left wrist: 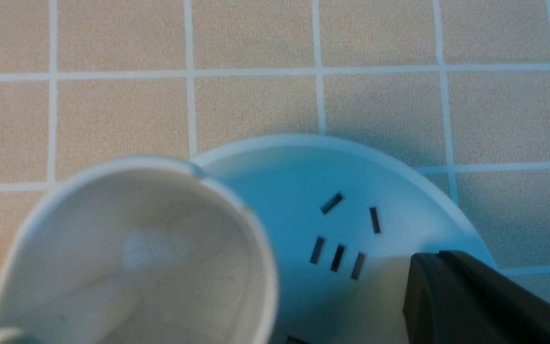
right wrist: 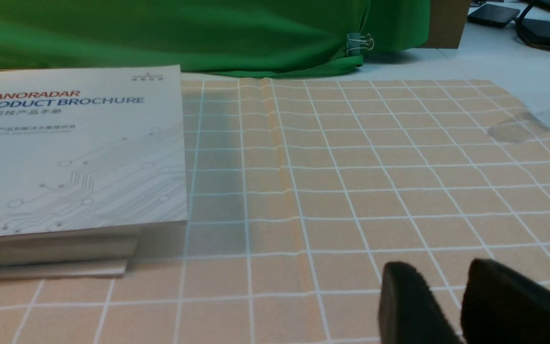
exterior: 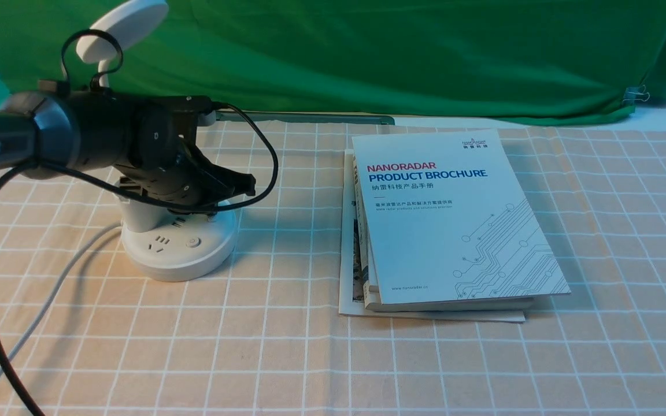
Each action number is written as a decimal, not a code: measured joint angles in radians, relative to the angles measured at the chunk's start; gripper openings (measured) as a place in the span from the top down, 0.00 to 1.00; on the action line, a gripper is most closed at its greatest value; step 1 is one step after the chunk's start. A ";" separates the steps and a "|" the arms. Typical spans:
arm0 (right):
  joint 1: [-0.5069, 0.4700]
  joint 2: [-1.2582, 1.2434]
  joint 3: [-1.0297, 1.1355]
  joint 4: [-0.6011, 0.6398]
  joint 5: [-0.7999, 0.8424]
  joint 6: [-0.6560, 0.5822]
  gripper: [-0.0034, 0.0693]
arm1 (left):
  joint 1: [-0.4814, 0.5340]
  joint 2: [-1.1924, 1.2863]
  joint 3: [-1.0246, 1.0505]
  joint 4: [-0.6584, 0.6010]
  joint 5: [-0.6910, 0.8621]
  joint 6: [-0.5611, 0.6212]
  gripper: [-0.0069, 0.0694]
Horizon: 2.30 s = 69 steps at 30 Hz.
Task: Turn on the table lamp on the light coffee tablecloth with your hand.
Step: 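Press the power button on the lamp base to turn the lamp on with the left gripper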
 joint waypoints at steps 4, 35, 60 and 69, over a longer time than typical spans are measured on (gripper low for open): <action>0.000 0.000 0.000 0.000 0.000 0.000 0.62 | 0.000 -0.014 0.000 0.000 0.021 0.001 0.91; 0.000 0.000 0.000 0.000 0.000 0.000 0.62 | 0.000 -0.012 0.000 -0.037 0.037 0.002 0.91; 0.000 0.000 0.000 0.000 0.000 0.000 0.62 | 0.000 -0.040 0.000 -0.041 0.053 0.002 0.91; 0.000 0.000 0.000 0.000 0.000 0.000 0.62 | 0.000 -0.015 0.000 -0.042 0.058 0.002 0.91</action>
